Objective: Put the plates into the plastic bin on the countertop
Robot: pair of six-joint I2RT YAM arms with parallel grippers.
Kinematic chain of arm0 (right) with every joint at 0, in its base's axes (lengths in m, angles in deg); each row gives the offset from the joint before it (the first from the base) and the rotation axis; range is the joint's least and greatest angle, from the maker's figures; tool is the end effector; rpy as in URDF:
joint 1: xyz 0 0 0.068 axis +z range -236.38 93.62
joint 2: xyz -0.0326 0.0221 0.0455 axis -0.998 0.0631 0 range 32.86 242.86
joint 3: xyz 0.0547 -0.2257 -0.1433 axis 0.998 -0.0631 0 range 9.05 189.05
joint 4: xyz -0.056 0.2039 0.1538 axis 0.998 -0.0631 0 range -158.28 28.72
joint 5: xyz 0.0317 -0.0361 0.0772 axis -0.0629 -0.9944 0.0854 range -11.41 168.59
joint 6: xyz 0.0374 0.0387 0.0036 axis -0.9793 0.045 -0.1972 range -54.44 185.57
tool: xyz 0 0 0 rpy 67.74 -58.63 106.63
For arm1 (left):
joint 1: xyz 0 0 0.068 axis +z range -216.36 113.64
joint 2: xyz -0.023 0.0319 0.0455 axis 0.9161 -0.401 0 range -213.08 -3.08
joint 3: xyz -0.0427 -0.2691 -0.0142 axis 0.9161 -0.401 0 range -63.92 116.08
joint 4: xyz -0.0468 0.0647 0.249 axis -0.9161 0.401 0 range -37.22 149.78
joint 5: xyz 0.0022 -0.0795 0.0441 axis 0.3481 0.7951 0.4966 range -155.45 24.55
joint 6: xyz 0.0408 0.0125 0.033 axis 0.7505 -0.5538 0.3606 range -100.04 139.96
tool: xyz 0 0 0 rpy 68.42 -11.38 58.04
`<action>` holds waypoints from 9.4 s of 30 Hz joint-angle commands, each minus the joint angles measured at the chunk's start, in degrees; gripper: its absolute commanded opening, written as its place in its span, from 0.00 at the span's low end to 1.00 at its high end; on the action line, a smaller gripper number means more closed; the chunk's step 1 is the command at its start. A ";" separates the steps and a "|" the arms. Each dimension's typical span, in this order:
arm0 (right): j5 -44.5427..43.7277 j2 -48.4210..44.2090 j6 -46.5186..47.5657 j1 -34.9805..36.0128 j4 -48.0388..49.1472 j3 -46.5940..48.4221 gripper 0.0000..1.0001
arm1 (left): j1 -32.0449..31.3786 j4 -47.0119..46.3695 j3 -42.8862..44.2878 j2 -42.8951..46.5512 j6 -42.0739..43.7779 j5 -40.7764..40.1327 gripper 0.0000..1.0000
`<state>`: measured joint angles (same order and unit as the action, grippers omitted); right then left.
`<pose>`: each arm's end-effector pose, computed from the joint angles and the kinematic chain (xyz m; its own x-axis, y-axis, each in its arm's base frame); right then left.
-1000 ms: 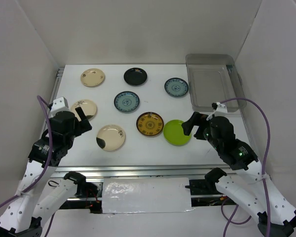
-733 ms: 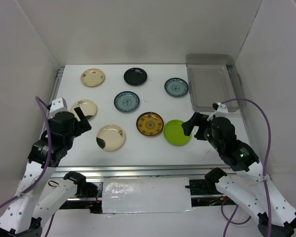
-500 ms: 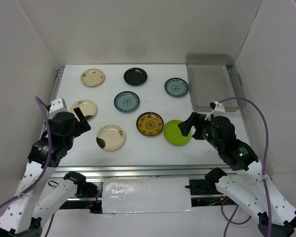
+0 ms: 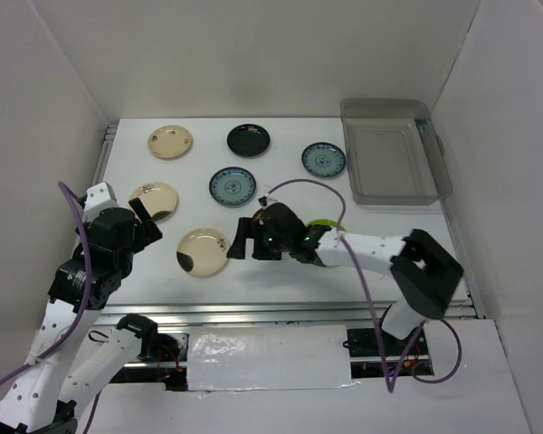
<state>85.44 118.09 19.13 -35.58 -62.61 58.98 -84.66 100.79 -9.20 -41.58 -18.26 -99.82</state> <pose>0.1992 0.2510 0.2188 -0.8612 0.0823 -0.5016 -0.2989 0.7162 0.6306 0.1200 -0.0185 0.3495 -0.2715 -0.4481 -0.8518 -0.4637 0.8364 -0.2922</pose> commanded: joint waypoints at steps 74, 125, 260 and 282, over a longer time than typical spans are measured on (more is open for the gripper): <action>-6.06 26.66 -19.31 -67.50 -17.92 34.71 0.58 | 0.02 -1.43 2.50 -8.43 -0.27 7.64 0.99; 16.56 -36.03 0.98 -19.00 6.29 -13.04 1.00 | 25.97 -17.87 0.04 -41.07 -35.80 12.76 0.00; 12.84 2.84 10.58 -21.89 8.97 0.43 0.25 | 1.17 -48.19 -12.53 -29.88 -7.40 59.24 0.00; -18.18 -0.02 -6.74 -60.90 -11.50 17.72 0.00 | -3.83 -39.92 -15.96 -23.00 -6.88 44.74 0.99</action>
<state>74.44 113.48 16.44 -94.17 -70.80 70.59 -85.86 64.38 -25.29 -61.53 -25.56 -56.57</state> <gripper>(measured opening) 0.034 0.993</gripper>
